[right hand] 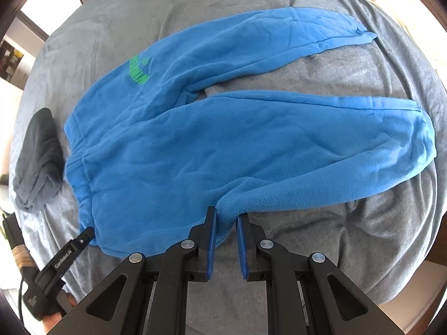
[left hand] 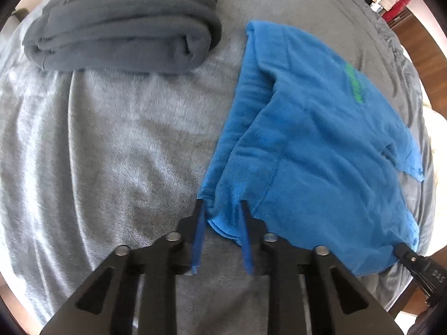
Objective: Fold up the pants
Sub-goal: 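Close the left tool on the waistband while the right tool grips the waistband, then lift the waistband with both tools and fold it over toward the cuffs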
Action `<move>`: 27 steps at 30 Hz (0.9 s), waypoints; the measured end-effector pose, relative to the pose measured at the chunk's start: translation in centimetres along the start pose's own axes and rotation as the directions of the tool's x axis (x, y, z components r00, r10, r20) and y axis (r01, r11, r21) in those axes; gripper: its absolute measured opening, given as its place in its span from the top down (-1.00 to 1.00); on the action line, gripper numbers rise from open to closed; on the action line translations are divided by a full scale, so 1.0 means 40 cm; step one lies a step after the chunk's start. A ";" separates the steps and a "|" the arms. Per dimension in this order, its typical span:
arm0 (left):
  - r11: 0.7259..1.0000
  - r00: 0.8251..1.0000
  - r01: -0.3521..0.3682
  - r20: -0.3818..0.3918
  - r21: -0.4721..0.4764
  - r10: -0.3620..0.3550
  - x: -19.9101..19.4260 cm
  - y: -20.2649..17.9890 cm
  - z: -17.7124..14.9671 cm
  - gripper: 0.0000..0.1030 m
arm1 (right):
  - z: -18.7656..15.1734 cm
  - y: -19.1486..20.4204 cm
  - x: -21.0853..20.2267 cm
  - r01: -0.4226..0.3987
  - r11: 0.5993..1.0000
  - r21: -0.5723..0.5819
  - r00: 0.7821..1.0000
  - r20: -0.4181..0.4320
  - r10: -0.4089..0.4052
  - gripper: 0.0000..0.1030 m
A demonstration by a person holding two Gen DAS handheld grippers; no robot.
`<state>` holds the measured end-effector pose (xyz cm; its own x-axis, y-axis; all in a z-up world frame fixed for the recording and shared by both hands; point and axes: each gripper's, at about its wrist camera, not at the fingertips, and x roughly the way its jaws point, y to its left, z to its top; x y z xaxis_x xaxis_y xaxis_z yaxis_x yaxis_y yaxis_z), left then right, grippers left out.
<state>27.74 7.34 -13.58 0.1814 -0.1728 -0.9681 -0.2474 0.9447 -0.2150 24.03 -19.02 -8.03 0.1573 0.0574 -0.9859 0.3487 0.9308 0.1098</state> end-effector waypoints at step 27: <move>0.996 0.991 0.084 0.106 -0.037 -0.079 -0.235 -0.154 0.203 0.69 | 0.271 0.000 -0.168 -0.108 0.994 0.008 0.980 0.171 0.105 0.78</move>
<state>35.27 5.42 -2.13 0.3003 -0.2167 -0.9289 -0.2666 0.9160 -0.2998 32.99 -23.32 -0.02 0.3486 0.0920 -0.9327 0.3368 0.9164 0.2163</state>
